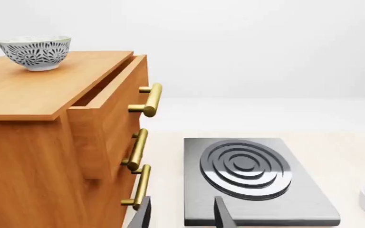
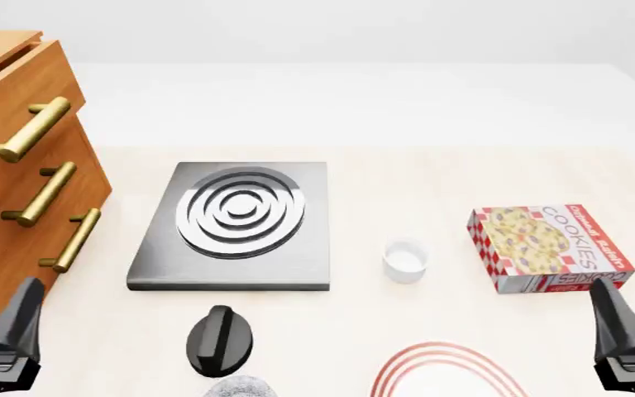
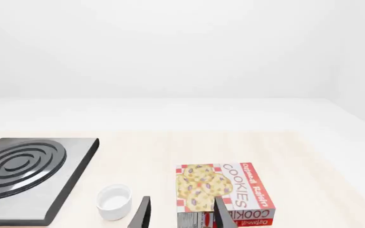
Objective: Pick the akita bowl on the wooden cabinet and place it on the plate.
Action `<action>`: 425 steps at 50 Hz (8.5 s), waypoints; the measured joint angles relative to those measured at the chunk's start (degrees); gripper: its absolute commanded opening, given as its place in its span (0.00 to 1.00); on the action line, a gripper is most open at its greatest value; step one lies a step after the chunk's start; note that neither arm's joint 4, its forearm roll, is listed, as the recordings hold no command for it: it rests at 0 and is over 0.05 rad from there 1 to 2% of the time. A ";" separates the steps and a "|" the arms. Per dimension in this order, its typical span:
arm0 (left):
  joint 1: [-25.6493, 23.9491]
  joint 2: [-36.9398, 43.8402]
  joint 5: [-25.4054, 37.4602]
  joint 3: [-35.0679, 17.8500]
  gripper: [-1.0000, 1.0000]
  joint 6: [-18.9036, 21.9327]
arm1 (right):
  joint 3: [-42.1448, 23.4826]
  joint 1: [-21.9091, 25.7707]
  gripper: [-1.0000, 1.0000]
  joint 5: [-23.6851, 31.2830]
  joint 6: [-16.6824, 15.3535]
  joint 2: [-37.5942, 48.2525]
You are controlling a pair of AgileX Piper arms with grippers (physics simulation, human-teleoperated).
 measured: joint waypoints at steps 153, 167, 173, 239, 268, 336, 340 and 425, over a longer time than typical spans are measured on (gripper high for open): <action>23.07 43.62 40.33 -80.13 1.00 -8.11 | -0.11 0.15 1.00 0.10 -0.01 0.03; 27.00 48.51 36.67 -80.35 1.00 -10.34 | -0.11 0.15 1.00 0.10 -0.01 0.03; 28.06 50.30 35.47 -80.15 1.00 -10.93 | -0.11 0.15 1.00 0.10 -0.01 0.03; 38.02 64.85 27.16 -80.66 1.00 -14.52 | -0.11 0.15 1.00 0.10 -0.01 0.03; 38.48 69.29 25.39 -79.81 1.00 -17.65 | -0.11 0.15 1.00 0.10 -0.01 0.03; 36.97 74.20 21.52 -76.85 1.00 -20.13 | -0.11 0.15 1.00 0.10 -0.01 0.03; 36.83 74.42 21.41 -76.82 1.00 -20.13 | -0.11 0.15 1.00 0.10 -0.01 0.03; 33.86 77.66 19.03 -74.21 0.00 -26.95 | -0.11 0.15 1.00 0.10 -0.01 0.03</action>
